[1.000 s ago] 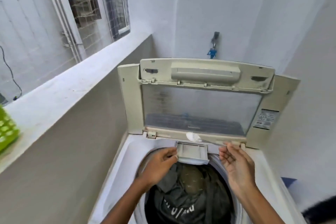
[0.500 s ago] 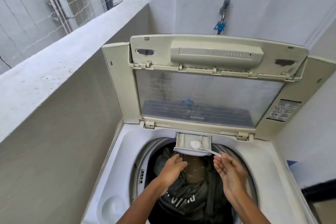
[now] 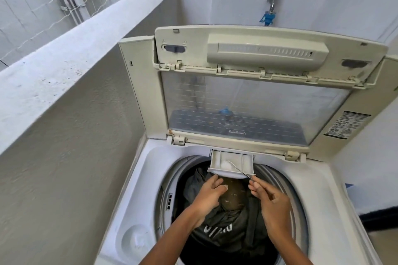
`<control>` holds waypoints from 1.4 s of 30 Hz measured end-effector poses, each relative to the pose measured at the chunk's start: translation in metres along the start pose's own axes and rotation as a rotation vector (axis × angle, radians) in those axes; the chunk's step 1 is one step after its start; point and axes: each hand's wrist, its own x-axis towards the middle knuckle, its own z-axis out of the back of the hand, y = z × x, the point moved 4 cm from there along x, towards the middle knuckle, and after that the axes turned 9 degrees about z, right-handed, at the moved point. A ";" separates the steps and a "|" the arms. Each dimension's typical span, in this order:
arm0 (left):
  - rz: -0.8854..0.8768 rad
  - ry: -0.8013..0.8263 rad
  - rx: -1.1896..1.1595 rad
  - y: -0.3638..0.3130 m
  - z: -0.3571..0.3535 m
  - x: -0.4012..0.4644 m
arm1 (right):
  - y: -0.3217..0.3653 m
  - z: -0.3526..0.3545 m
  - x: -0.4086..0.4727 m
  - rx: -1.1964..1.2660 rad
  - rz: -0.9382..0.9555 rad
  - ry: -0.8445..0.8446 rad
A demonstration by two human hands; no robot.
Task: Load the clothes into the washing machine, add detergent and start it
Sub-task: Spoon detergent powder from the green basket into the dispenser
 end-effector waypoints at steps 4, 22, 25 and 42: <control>0.000 0.001 0.005 -0.001 -0.001 -0.004 | 0.001 -0.003 -0.003 -0.029 0.036 -0.040; -0.013 -0.059 -0.031 -0.002 0.004 -0.021 | 0.015 0.005 -0.010 0.299 -0.140 -0.254; -0.051 -0.108 -0.044 -0.004 0.009 -0.033 | 0.029 0.004 -0.015 0.441 -0.196 -0.256; -0.599 -0.636 -0.113 -0.013 0.108 -0.228 | 0.195 -0.062 -0.075 0.739 -0.248 0.297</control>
